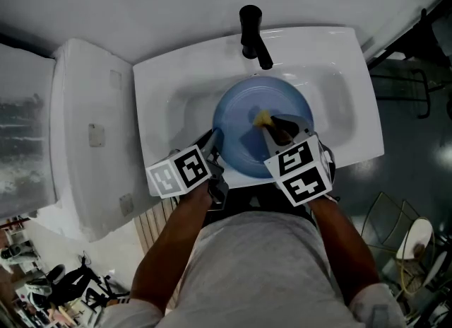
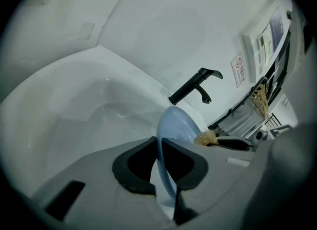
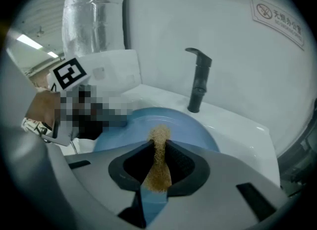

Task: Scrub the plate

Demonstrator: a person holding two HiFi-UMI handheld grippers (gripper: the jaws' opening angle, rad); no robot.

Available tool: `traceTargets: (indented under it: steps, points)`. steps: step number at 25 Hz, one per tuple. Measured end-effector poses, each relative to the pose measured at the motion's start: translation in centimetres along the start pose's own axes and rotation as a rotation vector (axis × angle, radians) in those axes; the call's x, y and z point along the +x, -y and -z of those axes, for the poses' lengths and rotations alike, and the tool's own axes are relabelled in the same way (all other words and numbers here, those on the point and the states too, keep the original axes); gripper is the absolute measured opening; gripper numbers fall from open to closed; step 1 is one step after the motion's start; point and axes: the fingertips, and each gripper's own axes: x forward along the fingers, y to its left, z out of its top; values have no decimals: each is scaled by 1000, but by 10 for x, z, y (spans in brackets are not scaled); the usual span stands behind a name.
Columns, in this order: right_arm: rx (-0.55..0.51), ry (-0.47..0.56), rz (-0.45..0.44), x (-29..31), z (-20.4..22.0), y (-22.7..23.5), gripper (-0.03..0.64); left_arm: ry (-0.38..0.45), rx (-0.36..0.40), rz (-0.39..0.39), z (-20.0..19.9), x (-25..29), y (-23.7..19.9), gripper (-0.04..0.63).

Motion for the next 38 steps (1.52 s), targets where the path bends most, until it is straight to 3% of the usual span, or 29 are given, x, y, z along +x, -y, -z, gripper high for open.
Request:
traceTargets:
  steps: [5,9,29,32,38]
  points:
    - [-87,-8,-113,15,-6,-53,63,2,-7,-1,0,0,0,32]
    - [-123,-38,-132,26,3,-65,63,1,-10,-2,1,1,0,32]
    - [-83,-150,86,-3,51,42,63,-7,-8,-4,2,4,-1,32]
    - [-91,-118,46,-6,39,27,63,-7,-3,-7,2,5,0,31]
    - [-140,-57,-152,-3,11,-54,63,-7,-9,-13,2,6,-1,31]
